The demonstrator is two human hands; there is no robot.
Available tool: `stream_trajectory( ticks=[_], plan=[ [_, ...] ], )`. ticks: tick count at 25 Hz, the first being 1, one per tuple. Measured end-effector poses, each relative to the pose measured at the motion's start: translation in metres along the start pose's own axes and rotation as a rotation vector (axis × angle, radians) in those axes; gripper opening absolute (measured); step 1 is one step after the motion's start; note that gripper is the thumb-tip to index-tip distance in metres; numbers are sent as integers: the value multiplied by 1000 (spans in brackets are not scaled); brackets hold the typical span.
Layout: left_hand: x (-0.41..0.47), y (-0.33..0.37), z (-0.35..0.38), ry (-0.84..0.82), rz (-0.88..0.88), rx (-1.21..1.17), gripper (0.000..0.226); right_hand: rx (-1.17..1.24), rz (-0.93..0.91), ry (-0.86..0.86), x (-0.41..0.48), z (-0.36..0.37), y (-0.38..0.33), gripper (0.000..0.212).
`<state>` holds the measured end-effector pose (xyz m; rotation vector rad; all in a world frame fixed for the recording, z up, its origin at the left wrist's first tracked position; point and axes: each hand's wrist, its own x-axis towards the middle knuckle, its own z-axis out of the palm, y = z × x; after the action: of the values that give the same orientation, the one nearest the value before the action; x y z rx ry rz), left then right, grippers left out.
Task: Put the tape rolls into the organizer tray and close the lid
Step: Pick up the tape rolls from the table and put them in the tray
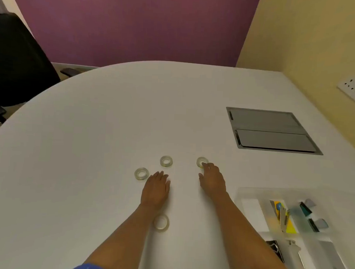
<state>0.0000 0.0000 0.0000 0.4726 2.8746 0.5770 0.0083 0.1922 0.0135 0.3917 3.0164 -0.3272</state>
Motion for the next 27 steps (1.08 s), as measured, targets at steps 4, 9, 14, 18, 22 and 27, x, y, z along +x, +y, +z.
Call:
stream_trajectory(
  ticks=[4, 9, 14, 18, 22, 27],
  plan=[
    [22, -1, 22, 42, 23, -3, 65, 88, 23, -16, 33, 8, 6, 51],
    [27, -1, 48, -23, 10, 48, 68, 129, 26, -57, 57, 20, 13, 60],
    [24, 0, 57, -63, -32, 89, 51, 141, 30, -59, 60, 26, 16, 55],
    [22, 8, 58, -47, -15, 72, 74, 223, 64, -3, 55, 20, 18, 53],
    [13, 17, 57, -113, -35, 118, 75, 353, 63, 95, 39, 2, 25, 53],
    [1, 32, 52, -206, -48, 152, 56, 428, 44, 196, 4, -24, 50, 52]
  ],
)
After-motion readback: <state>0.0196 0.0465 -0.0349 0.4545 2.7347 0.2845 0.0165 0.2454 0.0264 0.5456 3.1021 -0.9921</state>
